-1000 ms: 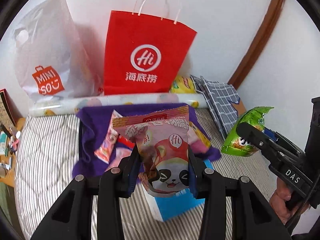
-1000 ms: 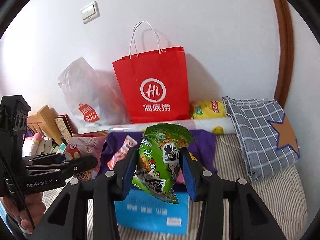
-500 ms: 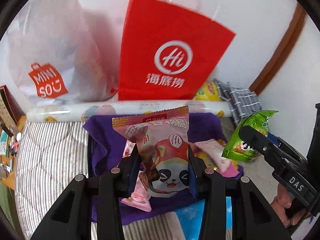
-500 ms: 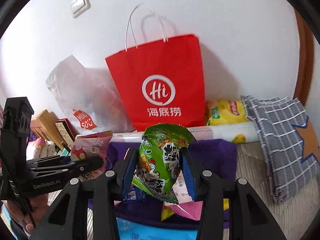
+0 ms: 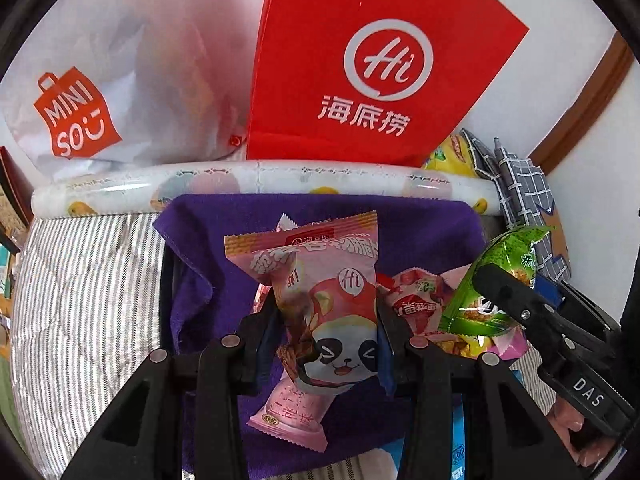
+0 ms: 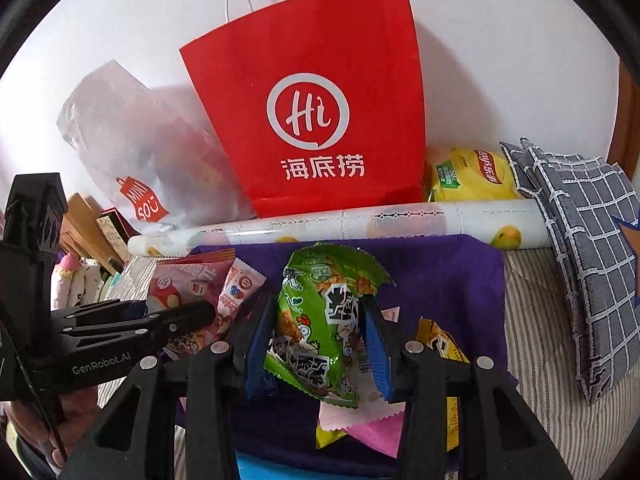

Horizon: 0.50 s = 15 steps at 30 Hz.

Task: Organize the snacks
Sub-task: 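Carry both held bags over the purple towel, then lower both bags onto the towel and open both tools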

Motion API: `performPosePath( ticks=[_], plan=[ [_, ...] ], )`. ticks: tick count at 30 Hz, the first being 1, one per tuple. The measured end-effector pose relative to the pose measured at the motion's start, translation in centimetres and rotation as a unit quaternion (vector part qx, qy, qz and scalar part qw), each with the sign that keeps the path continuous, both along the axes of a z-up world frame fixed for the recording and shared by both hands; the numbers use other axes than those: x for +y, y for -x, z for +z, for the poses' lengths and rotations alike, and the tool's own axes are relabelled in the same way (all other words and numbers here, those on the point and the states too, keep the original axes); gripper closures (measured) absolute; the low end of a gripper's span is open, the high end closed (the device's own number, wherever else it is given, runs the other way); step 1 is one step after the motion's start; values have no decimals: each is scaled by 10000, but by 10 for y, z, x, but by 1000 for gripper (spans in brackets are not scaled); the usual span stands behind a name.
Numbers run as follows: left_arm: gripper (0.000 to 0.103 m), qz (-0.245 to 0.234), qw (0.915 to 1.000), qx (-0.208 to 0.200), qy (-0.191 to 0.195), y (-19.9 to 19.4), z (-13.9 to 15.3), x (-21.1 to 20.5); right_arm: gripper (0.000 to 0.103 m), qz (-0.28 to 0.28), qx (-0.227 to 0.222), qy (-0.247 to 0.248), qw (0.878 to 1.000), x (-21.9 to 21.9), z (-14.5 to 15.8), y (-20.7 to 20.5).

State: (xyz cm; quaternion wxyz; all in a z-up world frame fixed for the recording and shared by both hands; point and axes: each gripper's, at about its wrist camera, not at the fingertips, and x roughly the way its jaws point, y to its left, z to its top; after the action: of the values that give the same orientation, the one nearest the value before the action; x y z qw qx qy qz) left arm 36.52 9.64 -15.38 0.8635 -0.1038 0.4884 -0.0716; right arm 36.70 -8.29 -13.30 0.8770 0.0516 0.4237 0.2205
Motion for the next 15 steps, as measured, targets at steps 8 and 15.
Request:
performPosePath(
  ticks=[8, 15],
  plan=[
    [62, 44, 9999, 84, -117, -3, -7, -1, 61, -3, 27, 37, 10000, 0, -3, 0],
    [62, 73, 9998, 122, -106, -2, -7, 0, 61, 2, 30, 24, 10000, 0, -3, 1]
  ],
)
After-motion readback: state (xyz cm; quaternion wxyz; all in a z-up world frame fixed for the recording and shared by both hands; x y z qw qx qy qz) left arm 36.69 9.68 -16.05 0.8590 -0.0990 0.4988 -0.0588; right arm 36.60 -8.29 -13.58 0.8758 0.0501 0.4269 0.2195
